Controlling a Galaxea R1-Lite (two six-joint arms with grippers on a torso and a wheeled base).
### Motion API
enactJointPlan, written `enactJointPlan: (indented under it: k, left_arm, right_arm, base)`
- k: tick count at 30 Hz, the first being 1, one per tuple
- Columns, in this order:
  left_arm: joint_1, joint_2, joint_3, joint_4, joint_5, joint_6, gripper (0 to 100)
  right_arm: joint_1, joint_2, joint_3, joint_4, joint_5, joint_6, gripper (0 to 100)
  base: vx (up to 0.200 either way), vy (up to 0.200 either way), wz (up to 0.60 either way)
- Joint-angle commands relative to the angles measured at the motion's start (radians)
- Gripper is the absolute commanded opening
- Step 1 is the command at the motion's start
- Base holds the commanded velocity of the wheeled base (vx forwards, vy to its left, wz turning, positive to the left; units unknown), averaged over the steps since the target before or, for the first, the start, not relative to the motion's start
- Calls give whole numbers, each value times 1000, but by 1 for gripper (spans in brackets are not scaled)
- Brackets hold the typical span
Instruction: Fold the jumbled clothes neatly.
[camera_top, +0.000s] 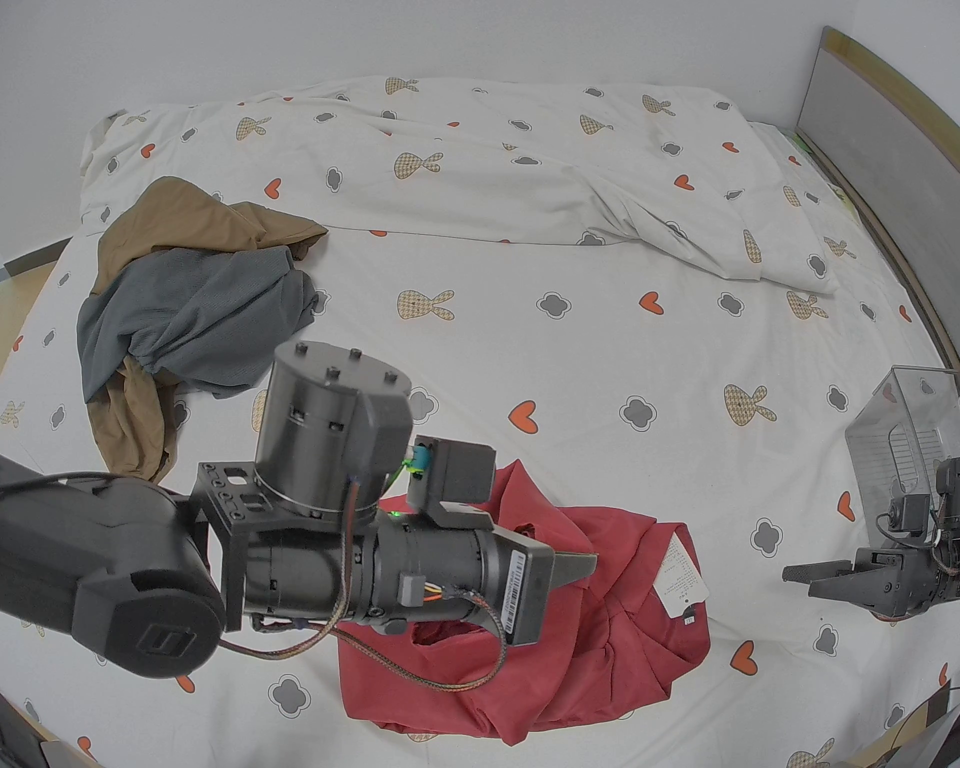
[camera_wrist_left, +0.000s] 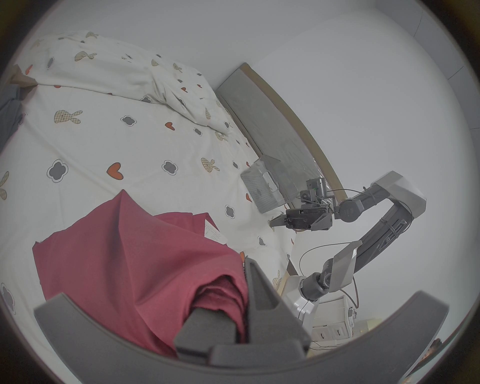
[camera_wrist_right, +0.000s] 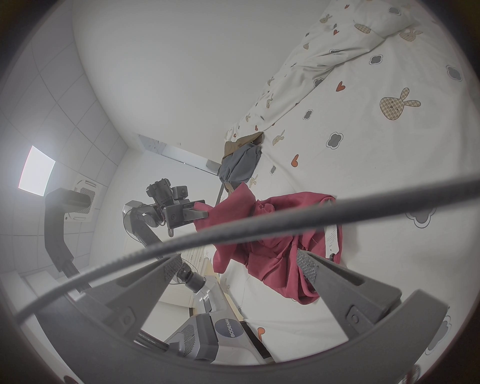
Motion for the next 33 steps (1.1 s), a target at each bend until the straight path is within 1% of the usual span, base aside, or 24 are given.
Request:
enactJointPlan:
  k: [1, 2, 11, 18, 25, 26, 27, 28, 29, 33]
  left_arm:
    - [3, -8, 15, -1, 1, -4, 0]
    - [3, -8, 14, 1, 1, -6, 0]
    - [0, -19, 23, -12, 4, 4, 0]
    - [0, -20, -2, 14, 6, -4, 0]
    - [0, -2, -69, 159, 10, -6, 0]
    - [0, -2, -69, 159, 10, -6, 0]
    - [0, 4, -91, 198, 12, -7, 0]
    - [0, 4, -91, 198, 12, -7, 0]
    - [0, 12, -115, 243, 15, -7, 0]
    - [-3, 41, -137, 249, 15, -7, 0]
  right_arm:
    - [0, 1, 0, 0, 0, 0, 100]
    - [-1, 1, 0, 0, 0, 0, 100]
    - [-1, 3, 0, 0, 0, 0, 100]
    - [-1, 3, 0, 0, 0, -1, 100]
    - [-1, 4, 0, 0, 0, 0, 100]
    - [-1, 4, 0, 0, 0, 0, 100]
    - [-1, 4, 0, 0, 0, 0, 100]
    - [-1, 4, 0, 0, 0, 0, 100]
    - [-1, 6, 0, 0, 0, -1, 100]
    - [-1, 7, 0, 0, 0, -1, 100]
  base:
    - [0, 0, 0]
    - [0, 0, 0]
    - [0, -200, 0]
    - [0, 0, 0]
    - [0, 0, 0]
    - [0, 0, 0]
    - [0, 0, 0]
    - [0, 0, 0]
    - [0, 0, 0]
    - [0, 0, 0]
